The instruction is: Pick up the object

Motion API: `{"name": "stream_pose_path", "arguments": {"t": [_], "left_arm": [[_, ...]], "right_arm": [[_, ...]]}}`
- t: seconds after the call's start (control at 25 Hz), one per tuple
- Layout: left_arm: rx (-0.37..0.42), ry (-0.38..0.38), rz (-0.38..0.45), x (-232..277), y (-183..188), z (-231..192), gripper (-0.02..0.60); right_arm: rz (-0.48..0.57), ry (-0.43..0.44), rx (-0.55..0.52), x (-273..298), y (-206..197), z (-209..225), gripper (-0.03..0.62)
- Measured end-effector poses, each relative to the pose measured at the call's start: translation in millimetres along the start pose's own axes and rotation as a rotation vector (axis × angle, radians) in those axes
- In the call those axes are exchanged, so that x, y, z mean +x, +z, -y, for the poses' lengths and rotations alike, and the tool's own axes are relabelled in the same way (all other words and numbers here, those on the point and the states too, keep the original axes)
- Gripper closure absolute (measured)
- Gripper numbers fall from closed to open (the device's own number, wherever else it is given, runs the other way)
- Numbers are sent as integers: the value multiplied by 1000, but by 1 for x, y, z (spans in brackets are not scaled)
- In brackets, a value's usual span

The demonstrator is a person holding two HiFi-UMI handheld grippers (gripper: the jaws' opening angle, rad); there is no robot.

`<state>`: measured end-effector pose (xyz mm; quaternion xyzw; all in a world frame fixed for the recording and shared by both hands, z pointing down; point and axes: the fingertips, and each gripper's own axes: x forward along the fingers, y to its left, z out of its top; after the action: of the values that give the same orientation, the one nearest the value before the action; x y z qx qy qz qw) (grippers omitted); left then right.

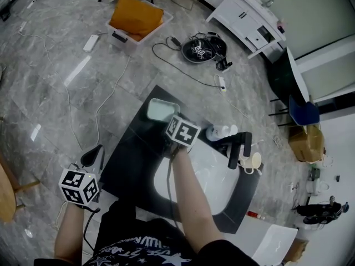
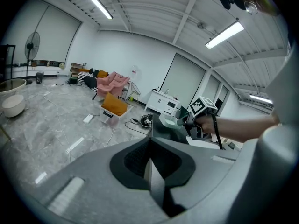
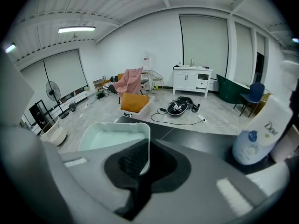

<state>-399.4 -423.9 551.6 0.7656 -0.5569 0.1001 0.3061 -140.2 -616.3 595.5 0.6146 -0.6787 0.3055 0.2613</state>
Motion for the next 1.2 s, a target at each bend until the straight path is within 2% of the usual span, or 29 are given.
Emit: {"name": "stream_pose_path", "arguments": {"t": [0.2,0.48,1.2], "left_arm": [[9,29,28,-18,6,10,572],[33,56,65,-49,2,49,572],[73,65,97,-107,-62,176,572]], "right_arm": [[52,50,4,-33,11,-1,583],[106,108,5,-90,10,11,583],[177,239,-64,-217,-48,72,583]]}}
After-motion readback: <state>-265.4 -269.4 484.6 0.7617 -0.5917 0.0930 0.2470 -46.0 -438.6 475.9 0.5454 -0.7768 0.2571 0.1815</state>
